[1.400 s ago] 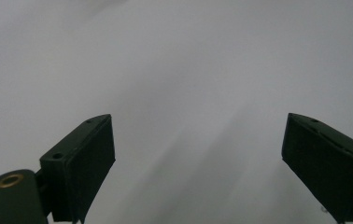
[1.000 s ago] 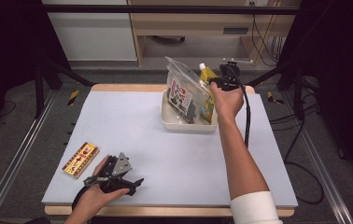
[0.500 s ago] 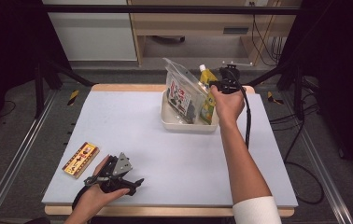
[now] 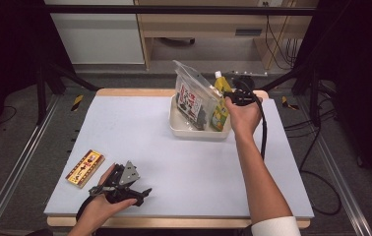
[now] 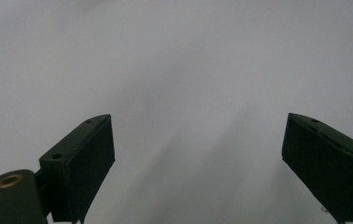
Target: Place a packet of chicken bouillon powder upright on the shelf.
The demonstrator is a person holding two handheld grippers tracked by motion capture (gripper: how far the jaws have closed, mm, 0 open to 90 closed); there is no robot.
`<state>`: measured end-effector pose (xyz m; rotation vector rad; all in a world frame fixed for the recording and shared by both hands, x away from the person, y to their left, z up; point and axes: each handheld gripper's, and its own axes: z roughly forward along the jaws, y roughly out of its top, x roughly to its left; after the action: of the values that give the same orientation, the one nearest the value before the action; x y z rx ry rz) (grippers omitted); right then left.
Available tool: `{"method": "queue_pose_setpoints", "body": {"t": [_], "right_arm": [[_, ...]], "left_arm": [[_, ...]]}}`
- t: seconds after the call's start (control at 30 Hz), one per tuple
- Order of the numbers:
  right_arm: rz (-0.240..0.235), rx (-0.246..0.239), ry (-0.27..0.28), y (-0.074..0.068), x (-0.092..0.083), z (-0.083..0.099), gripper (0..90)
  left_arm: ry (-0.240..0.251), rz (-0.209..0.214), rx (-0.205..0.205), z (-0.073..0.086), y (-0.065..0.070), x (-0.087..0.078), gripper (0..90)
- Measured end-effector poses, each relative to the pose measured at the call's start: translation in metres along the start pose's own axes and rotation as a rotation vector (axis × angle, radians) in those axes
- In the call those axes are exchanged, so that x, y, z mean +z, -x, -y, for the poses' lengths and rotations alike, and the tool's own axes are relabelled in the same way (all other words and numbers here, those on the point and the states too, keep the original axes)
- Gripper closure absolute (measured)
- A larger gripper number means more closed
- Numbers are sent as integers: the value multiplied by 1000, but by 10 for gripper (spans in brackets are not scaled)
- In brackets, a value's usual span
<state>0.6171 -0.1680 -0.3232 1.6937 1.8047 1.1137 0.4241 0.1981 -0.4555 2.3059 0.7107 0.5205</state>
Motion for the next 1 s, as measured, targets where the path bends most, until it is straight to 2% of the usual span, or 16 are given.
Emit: {"method": "queue_pose_setpoints", "body": {"t": [0.3, 0.4, 0.67, 0.77, 0.9, 1.0], "right_arm": [[0, -39, -7, -5, -2, 4, 877], [-2, -35, 0, -4, -2, 5, 799], [-39, -58, 76, -3, -17, 5, 598], [-41, -101, 109, -2, -29, 6, 556], [-46, -130, 142, -1, -45, 13, 511], [-59, -168, 168, 1, -56, 24, 428]], "left_arm": [[-1, -4, -3, 1, 0, 0, 92], [-3, -5, -4, 1, -1, 0, 91], [-2, -12, -5, 1, -2, -1, 83], [-8, -17, -4, 2, -3, -2, 79], [-8, -24, -12, 2, -5, -2, 73], [-6, -32, -20, 3, -7, -2, 69]]}}
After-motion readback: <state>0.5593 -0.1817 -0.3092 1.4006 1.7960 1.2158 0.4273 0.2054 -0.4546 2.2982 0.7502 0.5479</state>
